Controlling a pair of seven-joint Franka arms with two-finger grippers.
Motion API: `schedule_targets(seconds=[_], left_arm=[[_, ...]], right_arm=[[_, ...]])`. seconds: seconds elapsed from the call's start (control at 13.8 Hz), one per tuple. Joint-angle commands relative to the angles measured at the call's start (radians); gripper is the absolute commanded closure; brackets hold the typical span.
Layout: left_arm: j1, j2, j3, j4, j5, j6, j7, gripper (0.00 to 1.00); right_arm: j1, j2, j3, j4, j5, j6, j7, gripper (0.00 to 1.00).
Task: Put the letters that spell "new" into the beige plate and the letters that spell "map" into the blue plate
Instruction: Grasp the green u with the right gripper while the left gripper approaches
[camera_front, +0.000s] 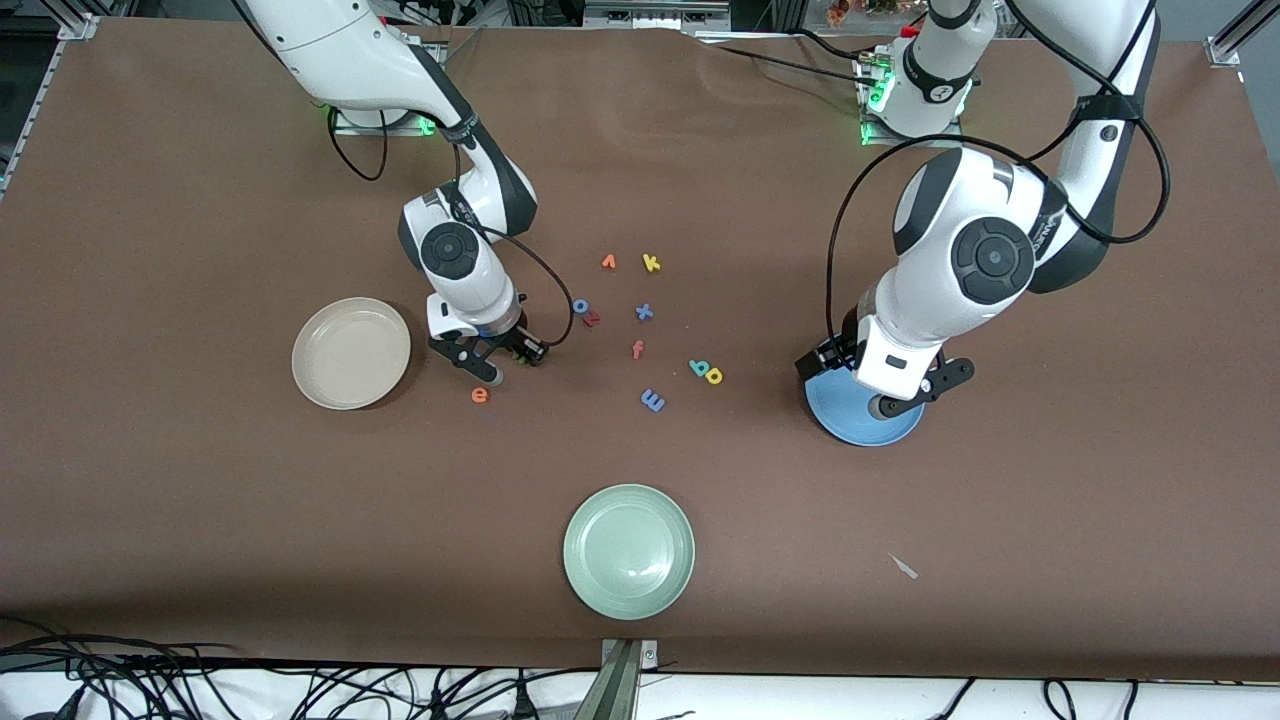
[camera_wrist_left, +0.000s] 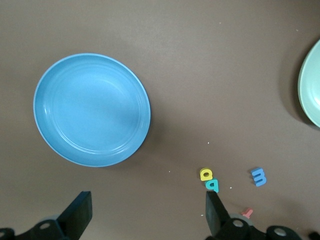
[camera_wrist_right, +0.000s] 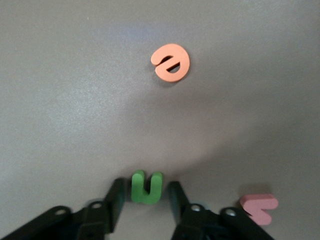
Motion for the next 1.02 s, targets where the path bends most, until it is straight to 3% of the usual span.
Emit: schedule_targets(seconds=[0.0, 0.44, 0.95], left_arm=[[-0.003, 0.045, 0.005, 0.009, -0.028, 0.054, -0.066, 0.0], [-0.034, 0.118, 0.003, 0.007, -0.028, 0.143, -0.278, 0.0], [-0.143, 0.215, 0.003, 0.023, -0.016, 0.281, -0.586, 0.0]], right_arm=[[-0.006, 0.013, 0.005, 0.005, 0.011, 0.021, -0.007, 0.62], [-0.006, 0.013, 0.005, 0.01, 0.011, 0.021, 0.0, 0.78], [-0.003, -0.004, 0.004, 0.046, 0.011, -0.048, -0.007, 0.87]])
